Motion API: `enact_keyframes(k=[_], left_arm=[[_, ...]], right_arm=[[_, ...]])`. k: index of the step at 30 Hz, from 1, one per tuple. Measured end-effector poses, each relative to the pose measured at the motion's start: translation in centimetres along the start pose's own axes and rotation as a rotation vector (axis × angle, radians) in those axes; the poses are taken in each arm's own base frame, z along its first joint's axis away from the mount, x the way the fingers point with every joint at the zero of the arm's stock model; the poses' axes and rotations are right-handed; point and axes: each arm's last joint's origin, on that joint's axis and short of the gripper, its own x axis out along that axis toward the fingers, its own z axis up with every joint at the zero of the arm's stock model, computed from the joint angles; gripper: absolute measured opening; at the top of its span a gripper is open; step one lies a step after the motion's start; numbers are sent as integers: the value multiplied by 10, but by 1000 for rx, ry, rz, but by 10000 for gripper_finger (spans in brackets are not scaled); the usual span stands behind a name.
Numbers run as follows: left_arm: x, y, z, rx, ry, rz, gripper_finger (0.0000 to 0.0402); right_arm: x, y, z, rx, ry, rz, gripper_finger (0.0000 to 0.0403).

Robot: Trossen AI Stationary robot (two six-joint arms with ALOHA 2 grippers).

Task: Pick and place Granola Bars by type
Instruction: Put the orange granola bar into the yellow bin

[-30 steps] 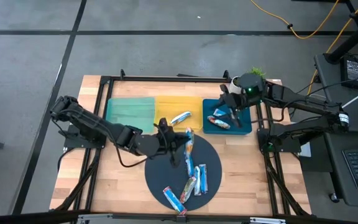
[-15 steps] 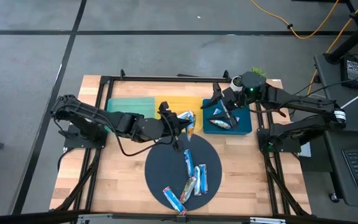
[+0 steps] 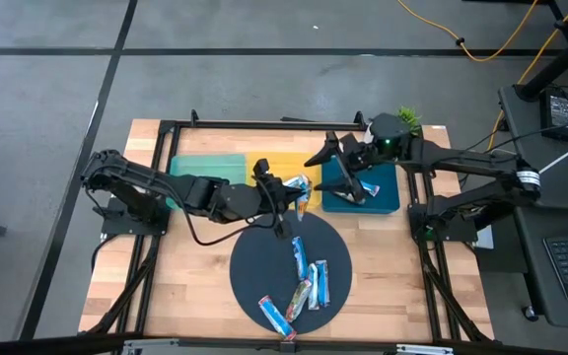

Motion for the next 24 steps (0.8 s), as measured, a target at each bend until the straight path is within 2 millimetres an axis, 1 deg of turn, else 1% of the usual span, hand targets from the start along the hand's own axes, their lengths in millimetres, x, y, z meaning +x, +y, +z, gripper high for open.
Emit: enact_keyframes(k=[4, 12, 17, 24], left_arm=[[2, 3, 0, -3, 2, 3, 5], [6, 8, 1, -10, 2, 12, 5], [7, 9, 1, -11, 4, 4, 5], [7, 9, 1, -15, 5, -7, 6]], right_arm=[[4, -2, 3, 17, -44, 33, 319], [13, -7, -5, 61, -12, 82, 283], [14, -7, -5, 59, -12, 89, 241], [13, -7, -4, 47, -20, 89, 159]])
